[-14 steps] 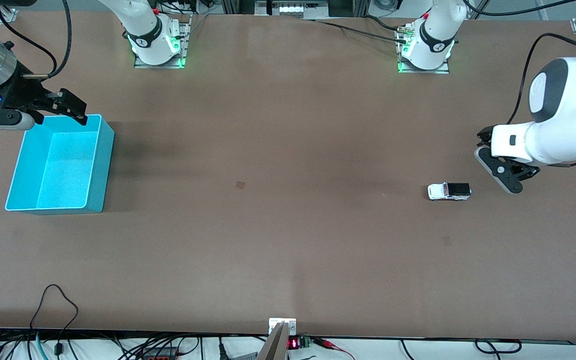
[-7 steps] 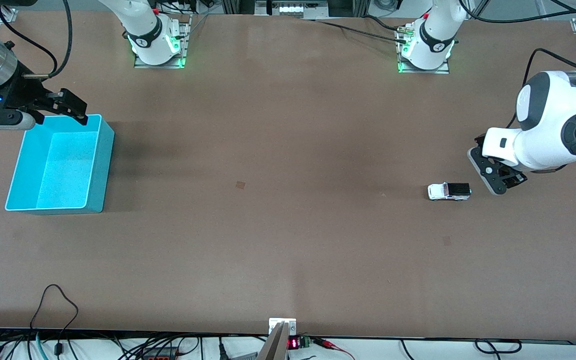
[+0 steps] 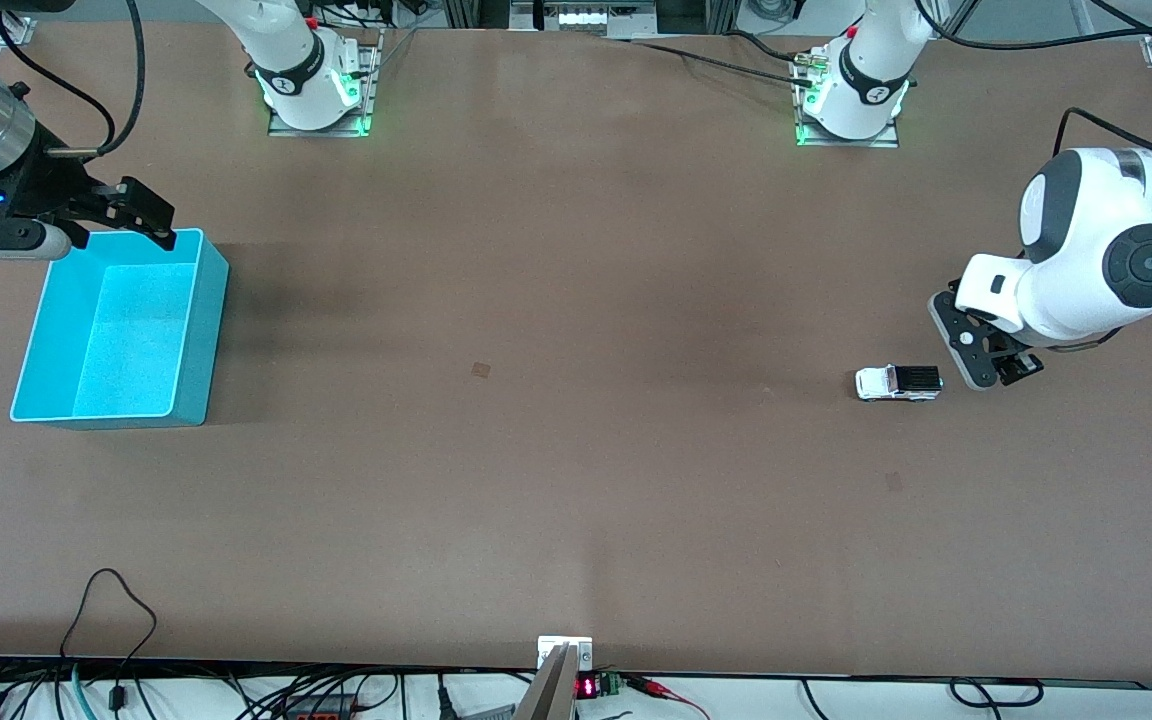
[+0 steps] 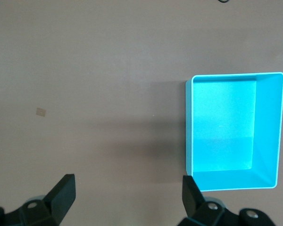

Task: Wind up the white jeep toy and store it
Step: 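Lower the open left gripper over the white toy jeep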

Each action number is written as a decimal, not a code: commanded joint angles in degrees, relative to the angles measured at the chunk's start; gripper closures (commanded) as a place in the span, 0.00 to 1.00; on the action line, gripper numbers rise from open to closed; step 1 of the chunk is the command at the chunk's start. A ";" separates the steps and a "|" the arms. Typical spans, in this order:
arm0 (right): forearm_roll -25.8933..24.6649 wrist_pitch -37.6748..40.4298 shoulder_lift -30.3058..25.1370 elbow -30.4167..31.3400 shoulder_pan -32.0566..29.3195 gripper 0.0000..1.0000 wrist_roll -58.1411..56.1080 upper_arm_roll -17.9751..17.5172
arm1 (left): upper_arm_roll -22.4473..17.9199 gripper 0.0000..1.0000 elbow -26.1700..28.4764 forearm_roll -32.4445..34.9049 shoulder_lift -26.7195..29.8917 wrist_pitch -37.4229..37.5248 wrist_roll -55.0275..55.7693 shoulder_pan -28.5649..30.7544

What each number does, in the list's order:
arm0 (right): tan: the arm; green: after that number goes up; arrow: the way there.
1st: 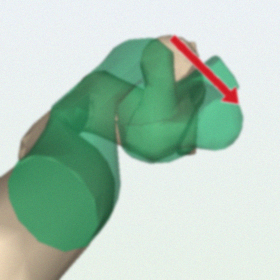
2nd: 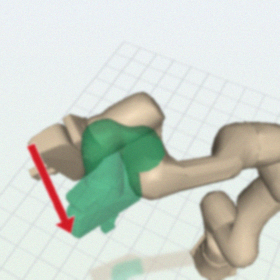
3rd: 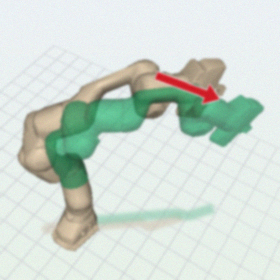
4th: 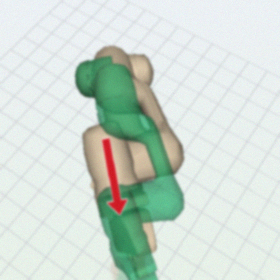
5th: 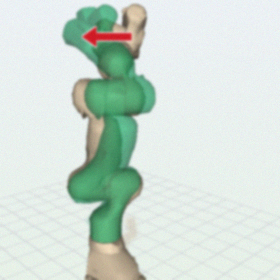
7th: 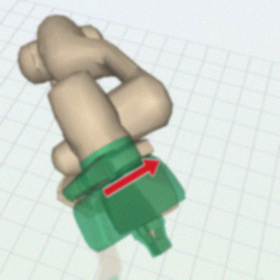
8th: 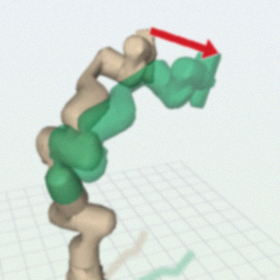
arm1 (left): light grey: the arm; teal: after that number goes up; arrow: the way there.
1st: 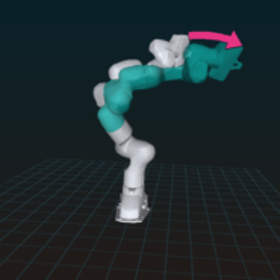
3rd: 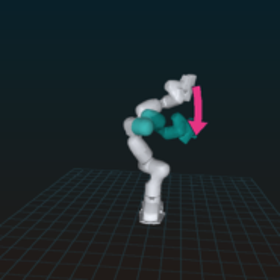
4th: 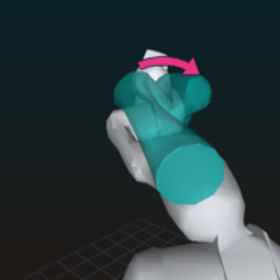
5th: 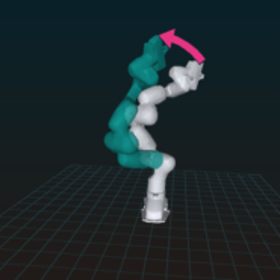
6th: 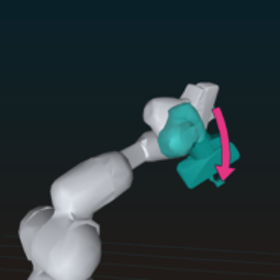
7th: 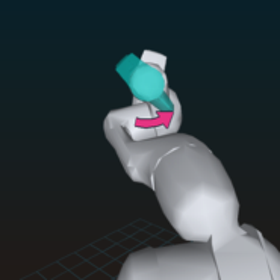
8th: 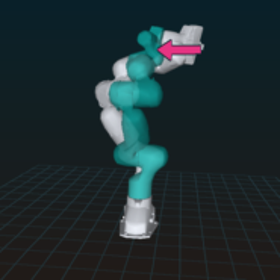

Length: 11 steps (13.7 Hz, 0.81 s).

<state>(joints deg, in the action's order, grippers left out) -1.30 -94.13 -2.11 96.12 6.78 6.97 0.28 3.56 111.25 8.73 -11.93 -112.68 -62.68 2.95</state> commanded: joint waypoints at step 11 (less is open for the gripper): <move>0.51 0.36 -0.27 -0.41 0.43 0.00 0.24 0.42 | 0.31 0.00 12.58 4.98 -5.99 -25.91 -10.53 0.13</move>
<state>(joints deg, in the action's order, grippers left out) -1.30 -94.14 -2.11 96.12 6.79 6.97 0.28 3.80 123.85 11.96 -15.70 -135.74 -70.72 2.48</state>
